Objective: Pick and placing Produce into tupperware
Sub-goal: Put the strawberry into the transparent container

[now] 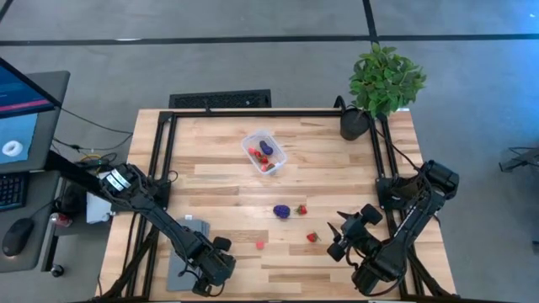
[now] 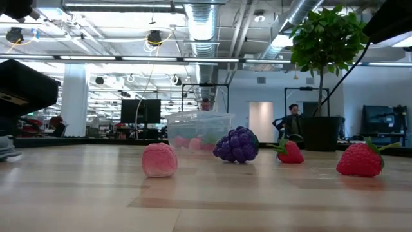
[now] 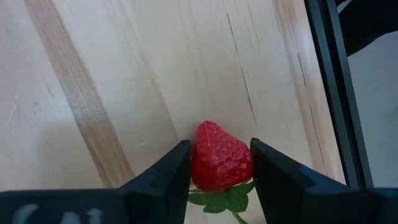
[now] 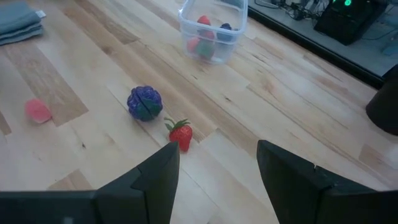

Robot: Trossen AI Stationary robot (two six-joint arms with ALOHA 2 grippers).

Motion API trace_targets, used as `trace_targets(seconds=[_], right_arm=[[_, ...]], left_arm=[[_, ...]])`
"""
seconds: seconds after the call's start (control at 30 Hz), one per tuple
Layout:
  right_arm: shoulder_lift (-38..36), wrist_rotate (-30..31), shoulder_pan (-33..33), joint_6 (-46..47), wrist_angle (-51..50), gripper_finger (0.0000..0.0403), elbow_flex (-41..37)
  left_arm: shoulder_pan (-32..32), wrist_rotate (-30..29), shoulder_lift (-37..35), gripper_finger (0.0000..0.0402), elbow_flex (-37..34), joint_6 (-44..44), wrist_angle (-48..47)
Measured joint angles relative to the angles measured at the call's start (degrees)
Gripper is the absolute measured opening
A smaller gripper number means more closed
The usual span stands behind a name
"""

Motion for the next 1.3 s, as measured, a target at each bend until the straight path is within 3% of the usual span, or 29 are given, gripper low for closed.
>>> trace_targets(seconds=[0.43, 1.03, 1.3], right_arm=[[0.02, -0.09, 0.03, 0.02, 0.0, 0.024, 0.0], [0.02, -1.16, 0.74, 0.52, 0.64, 0.024, 0.0], [0.02, -1.15, 0.74, 0.55, 1.97, 0.024, 0.0]], left_arm=[[5.45, -0.47, -2.78, 0.0148, 0.35, 3.23, -5.84], [22.29, -16.38, -19.64, 0.0148, 0.48, 15.03, -12.25], [30.53, -19.39, -23.9, 0.0148, 0.48, 20.71, -10.47]])
